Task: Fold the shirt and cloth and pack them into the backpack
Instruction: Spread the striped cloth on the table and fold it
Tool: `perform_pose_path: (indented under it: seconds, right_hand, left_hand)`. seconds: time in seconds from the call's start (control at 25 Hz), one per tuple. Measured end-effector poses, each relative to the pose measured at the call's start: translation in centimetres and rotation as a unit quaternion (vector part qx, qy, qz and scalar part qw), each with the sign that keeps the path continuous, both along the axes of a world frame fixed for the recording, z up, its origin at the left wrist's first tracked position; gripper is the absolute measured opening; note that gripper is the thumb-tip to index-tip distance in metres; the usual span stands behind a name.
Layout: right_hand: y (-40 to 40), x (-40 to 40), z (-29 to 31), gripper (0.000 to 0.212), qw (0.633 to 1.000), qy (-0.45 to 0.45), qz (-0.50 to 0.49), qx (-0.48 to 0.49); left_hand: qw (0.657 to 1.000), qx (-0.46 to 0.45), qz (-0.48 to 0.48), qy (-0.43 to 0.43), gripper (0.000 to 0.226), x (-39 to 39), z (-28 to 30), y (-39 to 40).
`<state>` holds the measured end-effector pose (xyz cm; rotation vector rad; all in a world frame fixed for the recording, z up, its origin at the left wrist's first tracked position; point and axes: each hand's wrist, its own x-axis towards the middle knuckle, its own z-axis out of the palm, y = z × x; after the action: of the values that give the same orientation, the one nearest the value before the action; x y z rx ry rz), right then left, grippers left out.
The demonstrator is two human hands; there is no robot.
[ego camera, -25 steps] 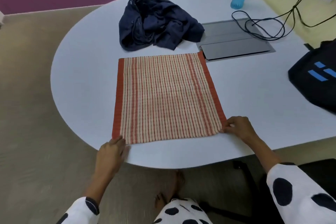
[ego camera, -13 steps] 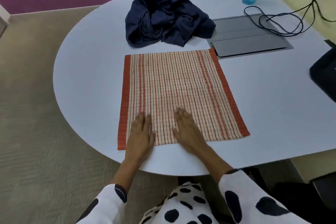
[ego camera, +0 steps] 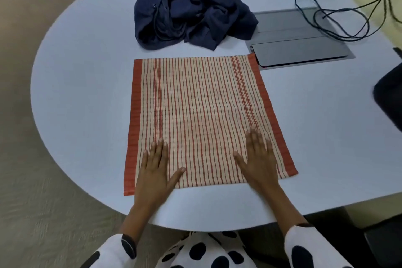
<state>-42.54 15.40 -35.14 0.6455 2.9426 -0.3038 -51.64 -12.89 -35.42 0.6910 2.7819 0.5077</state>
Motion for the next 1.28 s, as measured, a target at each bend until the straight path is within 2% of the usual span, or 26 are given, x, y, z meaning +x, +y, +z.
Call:
perform_pose_path:
  seconds: [0.16,0.28,0.52,0.72,0.92,1.0,1.08,1.2,1.28]
  right_hand:
    - [2.7,0.0,0.5,0.085,0.999,-0.009,-0.049,-0.002]
    - [1.9,-2.1,0.6,0.081,0.998,0.013,-0.05,-0.037]
    - [-1.9,-11.7,1.6,0.07,0.986,0.029,0.128,-0.1]
    - [-2.1,-18.0,0.0,0.062,0.978,0.033,0.201,-0.031]
    - [4.4,-19.2,-0.6,0.08,0.997,0.007,0.083,-0.001]
    - [6.1,-20.4,-0.2,0.085,1.0,-0.001,0.017,-0.016]
    - [6.2,-22.4,0.1,0.087,0.999,0.01,-0.005,-0.042]
    - [3.9,-25.9,0.4,0.076,0.994,0.029,0.085,-0.054]
    - [2.0,-28.0,0.1,0.068,0.983,0.029,0.176,-0.036]
  left_hand:
    - [1.0,0.013,0.016,-0.017,0.088,0.0,0.3,0.3]
    - [1.0,-0.005,0.011,0.005,0.078,-1.2,0.9,1.8]
    - [0.998,-0.008,-0.051,0.027,0.069,-9.2,1.1,6.3]
    - [1.0,-0.004,-0.002,0.024,0.077,-16.4,0.3,8.8]
    - [1.0,-0.005,0.016,0.018,0.078,-17.0,0.0,7.9]
    - [0.999,0.015,0.03,0.024,0.077,-17.2,0.1,8.1]
    - [0.997,0.049,0.054,0.036,0.07,-18.6,0.5,9.1]
    - [0.994,0.073,0.075,0.041,0.068,-22.2,1.0,10.8]
    - [0.997,0.043,0.046,0.042,0.074,-24.9,0.9,11.6]
